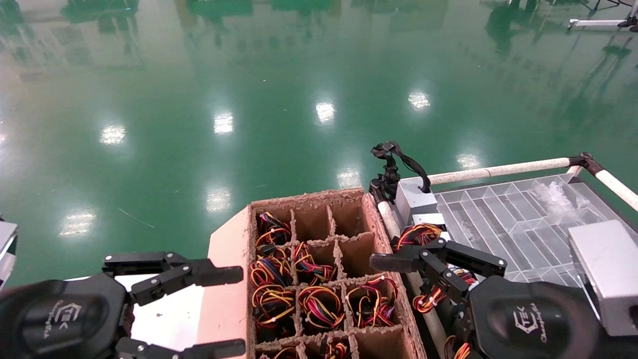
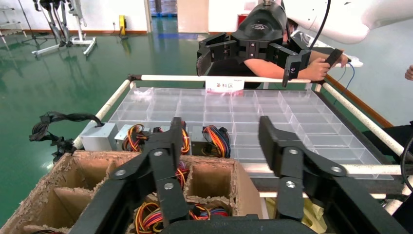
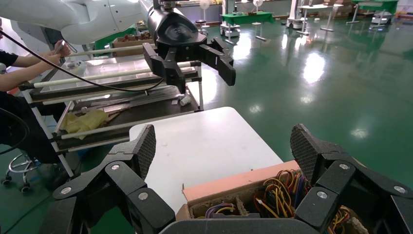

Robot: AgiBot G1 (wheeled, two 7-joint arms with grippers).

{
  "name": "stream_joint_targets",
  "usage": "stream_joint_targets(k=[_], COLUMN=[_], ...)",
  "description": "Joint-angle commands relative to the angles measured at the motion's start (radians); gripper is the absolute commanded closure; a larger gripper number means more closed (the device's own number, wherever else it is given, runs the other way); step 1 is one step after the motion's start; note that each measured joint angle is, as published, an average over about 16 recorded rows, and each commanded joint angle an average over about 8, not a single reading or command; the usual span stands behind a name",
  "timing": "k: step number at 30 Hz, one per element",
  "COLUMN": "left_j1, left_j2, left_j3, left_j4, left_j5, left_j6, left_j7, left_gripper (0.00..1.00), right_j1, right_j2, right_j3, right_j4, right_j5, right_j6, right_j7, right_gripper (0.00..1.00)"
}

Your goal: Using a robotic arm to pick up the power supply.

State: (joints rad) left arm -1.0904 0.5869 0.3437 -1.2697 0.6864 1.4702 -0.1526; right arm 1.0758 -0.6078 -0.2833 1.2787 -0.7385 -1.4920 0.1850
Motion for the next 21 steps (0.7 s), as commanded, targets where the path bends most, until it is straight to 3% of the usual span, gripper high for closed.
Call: stream_joint_targets(k=[1, 5, 15, 18, 21], left_j1=[0.000, 0.000, 0.000, 0.000, 0.000], left_j2=[0.000, 0.000, 0.000, 0.000, 0.000], left_j3=[0.000, 0.000, 0.000, 0.000, 0.000], left_j4=[0.000, 0.000, 0.000, 0.000, 0.000], left_j5=[0.000, 0.000, 0.000, 0.000, 0.000], left_j6=[0.000, 0.000, 0.000, 0.000, 0.000], left_j7=[0.000, 0.000, 0.000, 0.000, 0.000], left_gripper=[1.00, 1.00, 1.00, 1.00, 1.00], right_j1=[-0.001, 0.005, 0.093, 0.143, 0.199], right_j2=[-0.002, 0.010, 0.006, -0.019, -0.052], right_j3=[0.001, -0.010, -0.112, -0.155, -0.200], right_j4=[0.002, -0.009, -0.049, -0.062, -0.078], right_j5=[0.005, -0.040, -0.286, -0.379, -0.474], right_j6=[-0.002, 0.014, 0.036, 0.024, 0.010], right_j7=[0.000, -0.001, 0.052, 0.059, 0.067], right_gripper=[0.00, 0.00, 0.03, 0.24, 0.61])
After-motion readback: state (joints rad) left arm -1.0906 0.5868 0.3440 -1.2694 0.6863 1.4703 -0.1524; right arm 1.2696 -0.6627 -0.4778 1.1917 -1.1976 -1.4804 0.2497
